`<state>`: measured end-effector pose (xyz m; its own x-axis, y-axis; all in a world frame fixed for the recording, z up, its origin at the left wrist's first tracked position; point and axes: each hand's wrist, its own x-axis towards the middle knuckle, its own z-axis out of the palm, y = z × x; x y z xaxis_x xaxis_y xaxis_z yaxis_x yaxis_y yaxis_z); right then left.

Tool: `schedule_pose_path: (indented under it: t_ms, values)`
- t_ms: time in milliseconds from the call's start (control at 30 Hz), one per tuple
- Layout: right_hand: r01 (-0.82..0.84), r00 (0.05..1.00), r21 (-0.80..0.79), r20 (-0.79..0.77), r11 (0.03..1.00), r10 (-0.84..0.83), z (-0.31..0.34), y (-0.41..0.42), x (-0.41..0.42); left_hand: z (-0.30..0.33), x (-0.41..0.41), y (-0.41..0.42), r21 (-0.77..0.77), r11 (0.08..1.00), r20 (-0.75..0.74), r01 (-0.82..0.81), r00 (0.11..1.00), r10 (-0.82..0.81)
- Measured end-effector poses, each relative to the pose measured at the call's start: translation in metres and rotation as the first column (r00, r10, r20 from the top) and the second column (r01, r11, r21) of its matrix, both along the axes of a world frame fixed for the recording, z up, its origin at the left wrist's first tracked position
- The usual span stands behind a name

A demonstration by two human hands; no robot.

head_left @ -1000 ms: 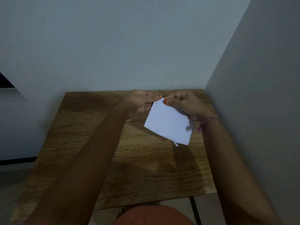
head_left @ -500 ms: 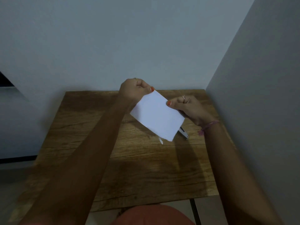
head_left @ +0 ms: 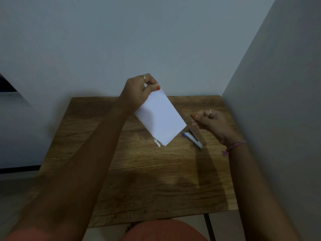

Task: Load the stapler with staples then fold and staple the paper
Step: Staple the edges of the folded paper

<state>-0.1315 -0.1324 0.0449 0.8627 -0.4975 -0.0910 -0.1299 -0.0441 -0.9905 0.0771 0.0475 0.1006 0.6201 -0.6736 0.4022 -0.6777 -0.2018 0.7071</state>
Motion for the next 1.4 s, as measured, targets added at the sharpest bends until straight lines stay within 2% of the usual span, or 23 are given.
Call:
schedule_pose_path:
  t_ms: [167, 267, 433, 500, 533, 567, 600, 633, 667, 733, 800, 867, 933, 1033, 1133, 1267, 1400]
  values:
    - [-0.158, 0.987, -0.048, -0.018, 0.986, 0.157, 0.018, 0.019, 0.028, -0.003, -0.003, -0.007, 0.015, 0.994, -0.019, 0.108, 0.994, -0.108]
    - [-0.224, 0.974, -0.017, -0.022, 0.975, 0.223, 0.025, 0.026, 0.039, -0.004, -0.005, -0.010, 0.039, 0.988, -0.033, 0.149, 0.988, -0.148]
    - [-0.244, 0.967, -0.014, -0.084, 0.970, 0.242, 0.029, 0.026, 0.040, 0.003, -0.001, -0.008, 0.139, 0.962, -0.013, 0.234, 0.972, -0.235]
    - [-0.226, 0.970, -0.021, -0.092, 0.974, 0.224, 0.029, 0.026, 0.039, 0.004, 0.001, -0.007, 0.117, 0.974, -0.048, 0.193, 0.981, -0.188]
    - [-0.198, 0.977, -0.015, -0.082, 0.980, 0.196, 0.029, 0.026, 0.038, 0.002, 0.001, -0.005, 0.024, 0.990, -0.136, 0.140, 0.981, -0.135]
    - [-0.155, 0.986, 0.006, -0.055, 0.988, 0.155, 0.030, 0.026, 0.037, 0.001, 0.000, -0.003, -0.122, 0.991, -0.297, 0.049, 0.951, -0.084]
    - [-0.099, 0.995, 0.050, -0.010, 0.994, 0.100, 0.031, 0.026, 0.037, -0.003, -0.001, -0.002, -0.258, 0.962, -0.460, -0.082, 0.887, -0.048]
    - [-0.038, 0.998, 0.111, 0.044, 0.993, 0.033, 0.030, 0.027, 0.037, -0.008, -0.002, 0.000, -0.330, 0.916, -0.595, -0.227, 0.804, -0.015]
    - [0.022, 0.995, 0.187, 0.095, 0.982, -0.041, 0.030, 0.029, 0.037, -0.015, -0.004, 0.002, -0.341, 0.875, -0.697, -0.344, 0.717, 0.010]
    - [0.131, 0.969, 0.312, 0.161, 0.941, -0.188, 0.029, 0.033, 0.037, -0.035, -0.017, 0.007, -0.305, 0.837, -0.810, -0.453, 0.586, 0.023]
    - [0.206, 0.940, 0.358, 0.185, 0.911, -0.286, 0.027, 0.038, 0.039, -0.054, -0.038, 0.011, -0.291, 0.840, -0.837, -0.457, 0.547, 0.008]
    - [0.250, 0.920, 0.367, 0.198, 0.896, -0.337, 0.026, 0.044, 0.042, -0.065, -0.063, 0.012, -0.354, 0.844, -0.810, -0.403, 0.584, -0.061]
    - [0.279, 0.905, 0.379, 0.204, 0.882, -0.374, 0.024, 0.048, 0.044, -0.071, -0.084, 0.009, -0.442, 0.847, -0.728, -0.297, 0.670, -0.145]
    - [0.275, 0.895, 0.388, 0.231, 0.880, -0.381, 0.023, 0.055, 0.046, -0.065, -0.098, 0.001, -0.472, 0.859, -0.628, -0.197, 0.759, -0.171]
    - [0.245, 0.909, 0.375, 0.231, 0.894, -0.346, 0.022, 0.060, 0.046, -0.058, -0.091, -0.001, -0.475, 0.857, -0.621, -0.197, 0.766, -0.168]
    - [0.235, 0.935, 0.329, 0.180, 0.915, -0.305, 0.024, 0.053, 0.041, -0.056, -0.081, 0.005, -0.322, 0.918, -0.690, -0.230, 0.721, -0.061]
    - [0.310, 0.900, 0.408, 0.165, 0.859, -0.403, 0.031, 0.026, 0.034, -0.054, -0.079, 0.013, -0.305, 0.933, -0.723, -0.190, 0.684, -0.097]
